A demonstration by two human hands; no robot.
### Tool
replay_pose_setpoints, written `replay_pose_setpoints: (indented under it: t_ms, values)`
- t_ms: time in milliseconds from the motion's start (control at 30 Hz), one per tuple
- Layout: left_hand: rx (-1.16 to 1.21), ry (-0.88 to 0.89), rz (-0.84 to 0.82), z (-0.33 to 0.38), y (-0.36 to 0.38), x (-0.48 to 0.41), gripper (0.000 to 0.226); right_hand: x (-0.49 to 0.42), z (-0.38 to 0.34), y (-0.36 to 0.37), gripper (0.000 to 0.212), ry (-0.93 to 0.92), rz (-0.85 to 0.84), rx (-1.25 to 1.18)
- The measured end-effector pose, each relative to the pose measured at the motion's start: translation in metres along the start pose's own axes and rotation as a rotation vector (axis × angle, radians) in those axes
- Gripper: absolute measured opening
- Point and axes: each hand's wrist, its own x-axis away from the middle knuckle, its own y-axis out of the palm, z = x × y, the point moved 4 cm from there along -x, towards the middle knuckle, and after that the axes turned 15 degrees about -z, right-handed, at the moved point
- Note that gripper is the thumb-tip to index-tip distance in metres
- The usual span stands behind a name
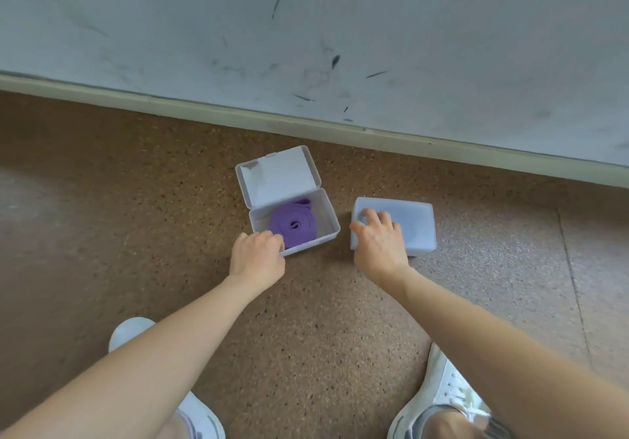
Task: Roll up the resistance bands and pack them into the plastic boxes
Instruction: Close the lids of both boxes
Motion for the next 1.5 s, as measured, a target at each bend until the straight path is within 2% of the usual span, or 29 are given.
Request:
replay_pose_setpoints:
  t_ms: [167, 233, 300, 400, 533, 633, 867, 967, 1067, 1167, 1233, 1300, 1367, 1433, 1500]
  values:
    - [0.27, -0.037, -0.153, -0.028, 0.003, 0.006, 0.015, -0.023, -0.025, -0.021, 0.027, -0.208, 0.104, -0.382]
    - [0.517, -0.096, -0.06, -0.044, 0.0, 0.002, 0.013, -0.041, -0.031, -0.027, 0.031, -0.166, 0.069, -0.503]
    - [0.728, -0.2, 0.089, -0.063, -0.003, -0.001, 0.012, -0.061, -0.037, -0.028, 0.044, -0.081, -0.045, -0.621]
    - [0.901, -0.331, 0.206, -0.086, -0.007, -0.011, 0.003, -0.083, -0.042, -0.03, 0.057, 0.0, -0.134, -0.699]
    - [1.292, -0.374, 0.062, -0.096, 0.004, -0.035, 0.03, -0.11, -0.046, -0.024, 0.059, 0.078, -0.212, -0.817]
    - [1.463, -0.306, -0.005, -0.089, -0.004, -0.04, 0.032, -0.122, -0.049, -0.019, 0.046, 0.078, -0.224, -0.964]
    - [1.591, -0.353, 0.153, -0.098, -0.016, -0.029, 0.02, -0.107, -0.042, -0.023, 0.022, 0.012, -0.138, -1.146]
    - [1.63, -0.376, 0.147, -0.097, -0.019, -0.018, 0.036, -0.09, -0.038, -0.031, 0.038, 0.047, -0.119, -1.241]
    - [1.55, -0.374, 0.11, -0.09, -0.021, -0.004, 0.036, -0.077, -0.031, -0.032, 0.045, 0.047, -0.116, -1.26]
    - [1.346, -0.364, 0.055, -0.084, -0.016, 0.006, 0.016, -0.067, -0.03, -0.023, 0.039, 0.026, -0.192, -1.13]
    - [1.179, -0.357, 0.0, -0.078, -0.01, 0.012, 0.005, -0.06, -0.034, -0.017, 0.037, 0.004, -0.265, -0.889]
    - [1.102, -0.399, -0.042, -0.072, 0.0, 0.016, 0.027, -0.056, -0.04, -0.01, 0.053, -0.018, -0.299, -0.706]
    - [1.153, -0.484, -0.098, -0.064, 0.01, 0.02, 0.05, -0.052, -0.044, -0.002, 0.066, -0.031, -0.322, -0.645]
    - [1.242, -0.522, -0.183, -0.056, 0.019, 0.022, 0.056, -0.051, -0.046, 0.007, 0.074, -0.033, -0.343, -0.611]
    - [1.288, -0.527, -0.2, -0.049, 0.02, 0.022, 0.051, -0.048, -0.047, 0.013, 0.077, -0.033, -0.336, -0.625]
